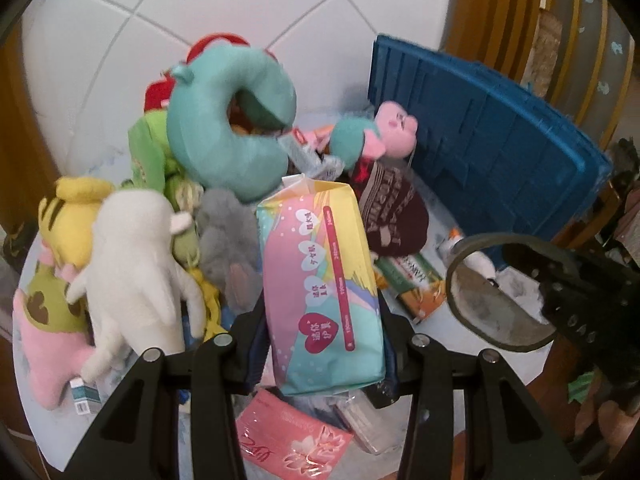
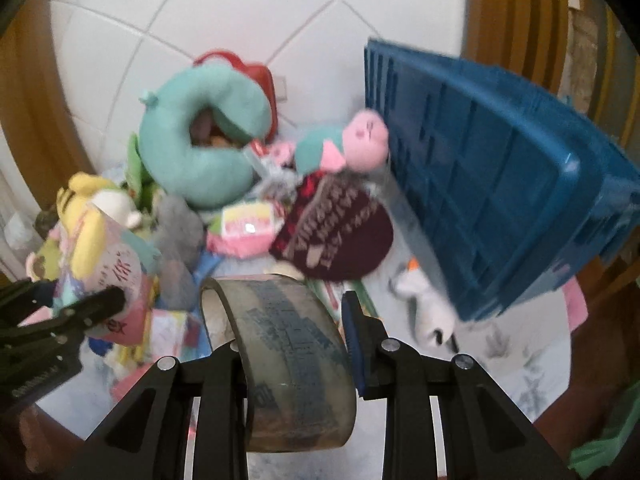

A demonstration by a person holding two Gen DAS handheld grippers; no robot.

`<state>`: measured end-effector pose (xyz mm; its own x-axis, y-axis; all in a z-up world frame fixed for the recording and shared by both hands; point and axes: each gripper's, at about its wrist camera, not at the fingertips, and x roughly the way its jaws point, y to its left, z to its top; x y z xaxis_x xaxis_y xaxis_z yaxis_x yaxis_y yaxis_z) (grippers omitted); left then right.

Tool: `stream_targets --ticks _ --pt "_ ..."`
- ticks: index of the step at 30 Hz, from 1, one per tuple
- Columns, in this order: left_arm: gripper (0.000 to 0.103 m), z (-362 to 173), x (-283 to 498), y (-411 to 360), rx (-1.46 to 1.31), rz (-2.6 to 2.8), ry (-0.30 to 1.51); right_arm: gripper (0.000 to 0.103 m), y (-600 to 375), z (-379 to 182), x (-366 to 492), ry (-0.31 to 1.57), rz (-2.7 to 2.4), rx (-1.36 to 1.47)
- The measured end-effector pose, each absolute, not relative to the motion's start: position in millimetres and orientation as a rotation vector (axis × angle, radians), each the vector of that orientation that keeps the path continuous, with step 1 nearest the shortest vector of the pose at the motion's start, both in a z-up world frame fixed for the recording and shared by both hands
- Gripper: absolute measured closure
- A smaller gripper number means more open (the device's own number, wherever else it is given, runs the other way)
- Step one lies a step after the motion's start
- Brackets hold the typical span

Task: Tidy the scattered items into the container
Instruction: 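Lift the wipes packet with the left gripper while the right lifts the tape roll toward the crate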

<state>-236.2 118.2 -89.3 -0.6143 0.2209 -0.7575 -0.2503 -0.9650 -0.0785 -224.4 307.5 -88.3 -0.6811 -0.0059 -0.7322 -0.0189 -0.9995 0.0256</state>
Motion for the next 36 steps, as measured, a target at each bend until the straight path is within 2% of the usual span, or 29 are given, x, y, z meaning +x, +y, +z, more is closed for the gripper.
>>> stream_targets --ticks 16,25,32,36 --pt "0.059 -17.2 -232.6 149.2 -1.043 2.651 0.054 0.076 338.5 23.3 -209.9 0.093 2.98 -1.006" --pt "0.059 17.4 -272.5 257.6 -0.985 2.673 0.075 0.076 422.3 52.1 -239.8 0.103 2.99 -0.925" --pt "0.059 62.1 -308.8 374.8 -0.912 2.715 0.094 0.076 536.8 79.8 -278.7 0.087 3.014 -0.867" --pt "0.059 68.6 -333.2 444.1 -0.979 2.666 0.08 0.076 597.8 80.2 -299.6 0.058 2.977 -0.896"
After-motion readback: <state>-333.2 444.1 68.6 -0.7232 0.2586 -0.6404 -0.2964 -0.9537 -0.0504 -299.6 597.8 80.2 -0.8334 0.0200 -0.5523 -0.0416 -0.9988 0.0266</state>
